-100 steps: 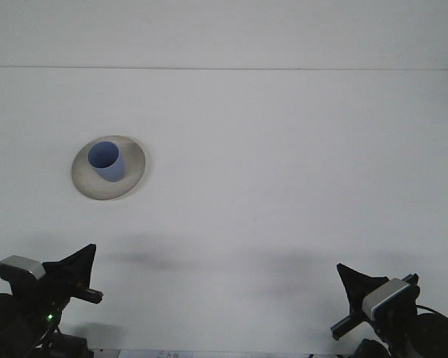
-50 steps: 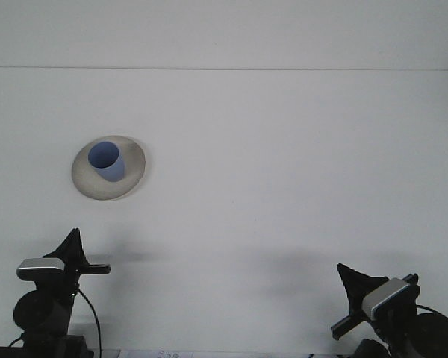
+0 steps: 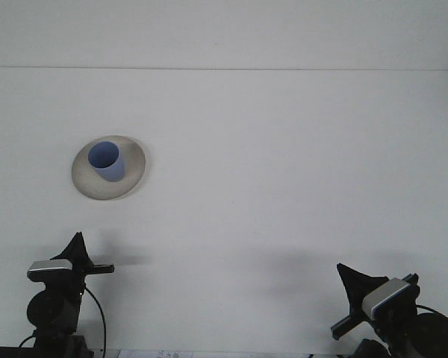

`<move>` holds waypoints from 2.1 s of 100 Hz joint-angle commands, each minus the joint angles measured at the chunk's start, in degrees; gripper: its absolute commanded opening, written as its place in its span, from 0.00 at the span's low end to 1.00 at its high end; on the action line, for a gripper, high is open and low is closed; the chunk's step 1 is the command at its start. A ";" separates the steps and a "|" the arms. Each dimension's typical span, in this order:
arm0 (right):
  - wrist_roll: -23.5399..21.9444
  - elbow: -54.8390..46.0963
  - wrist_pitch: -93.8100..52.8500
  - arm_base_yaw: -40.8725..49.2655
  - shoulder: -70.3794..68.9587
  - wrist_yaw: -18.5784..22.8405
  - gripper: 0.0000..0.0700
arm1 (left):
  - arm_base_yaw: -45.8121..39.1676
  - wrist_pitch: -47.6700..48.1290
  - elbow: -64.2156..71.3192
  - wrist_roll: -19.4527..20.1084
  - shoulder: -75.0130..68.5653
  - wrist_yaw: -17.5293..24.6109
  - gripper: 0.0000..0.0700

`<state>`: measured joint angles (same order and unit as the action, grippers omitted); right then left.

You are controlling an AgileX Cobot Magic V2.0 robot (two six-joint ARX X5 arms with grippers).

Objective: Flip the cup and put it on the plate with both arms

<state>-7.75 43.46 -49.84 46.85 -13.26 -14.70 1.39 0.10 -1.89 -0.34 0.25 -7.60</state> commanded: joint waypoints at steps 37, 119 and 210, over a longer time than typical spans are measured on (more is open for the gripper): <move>-0.37 0.31 0.52 0.44 -0.28 0.07 0.01 | -0.02 -0.61 1.09 -0.76 -0.09 -0.07 0.02; 8.55 -23.50 34.80 -37.81 8.76 15.63 0.01 | -0.02 -0.61 1.09 -0.76 -0.09 -0.07 0.02; 5.62 -42.73 43.87 -47.82 13.18 19.10 0.01 | -0.02 -0.61 1.09 -0.76 -0.07 -0.07 0.02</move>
<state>-1.34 0.84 -6.74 -0.86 -0.08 4.34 1.39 0.08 -1.89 -0.82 0.25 -7.60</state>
